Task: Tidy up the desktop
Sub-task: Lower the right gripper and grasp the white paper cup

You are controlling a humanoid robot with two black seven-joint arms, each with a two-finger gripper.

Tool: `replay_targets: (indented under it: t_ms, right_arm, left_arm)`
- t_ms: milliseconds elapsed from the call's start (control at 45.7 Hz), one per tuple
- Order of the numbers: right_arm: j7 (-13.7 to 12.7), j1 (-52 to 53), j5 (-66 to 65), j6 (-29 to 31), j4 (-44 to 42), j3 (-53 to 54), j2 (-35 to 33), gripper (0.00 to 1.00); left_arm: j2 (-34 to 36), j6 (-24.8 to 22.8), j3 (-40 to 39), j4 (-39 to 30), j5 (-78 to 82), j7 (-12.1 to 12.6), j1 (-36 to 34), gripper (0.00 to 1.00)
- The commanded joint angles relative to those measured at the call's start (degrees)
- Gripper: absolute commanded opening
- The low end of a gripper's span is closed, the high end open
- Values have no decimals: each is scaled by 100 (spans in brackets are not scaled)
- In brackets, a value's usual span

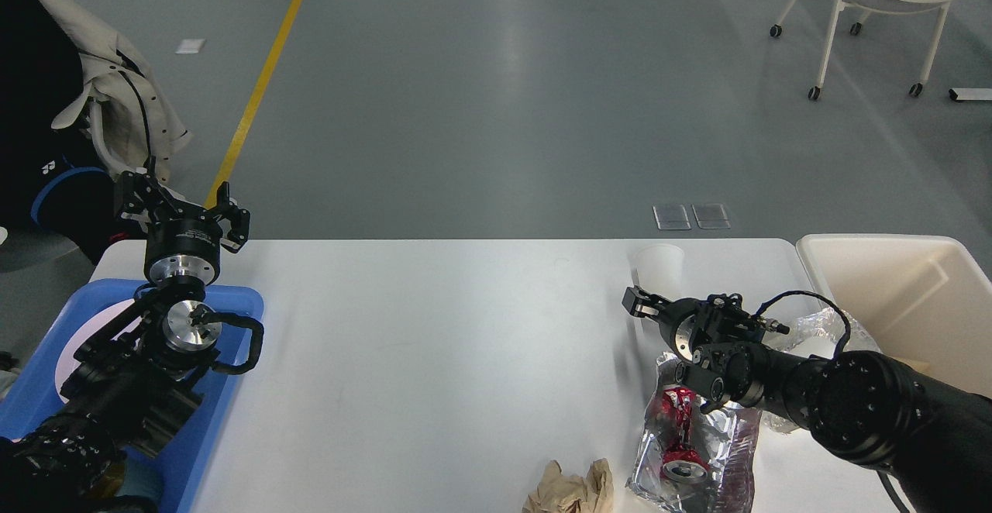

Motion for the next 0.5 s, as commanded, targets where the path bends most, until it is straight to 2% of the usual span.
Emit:
replay_targets:
  t_ms: [0, 153, 482]
  right_arm:
    - [-9, -56, -28, 25, -126, 0, 3, 63]
    - [-9, -152, -124, 25, -161, 17, 3, 54]
    - [-9, -267, -133, 25, -161, 193, 56, 49]
  left_arm:
    - [0, 0, 0, 0, 1, -7, 0, 98]
    - [0, 0, 0, 0, 1, 1, 0, 98]
    - [0, 0, 0, 0, 1, 1, 0, 98]
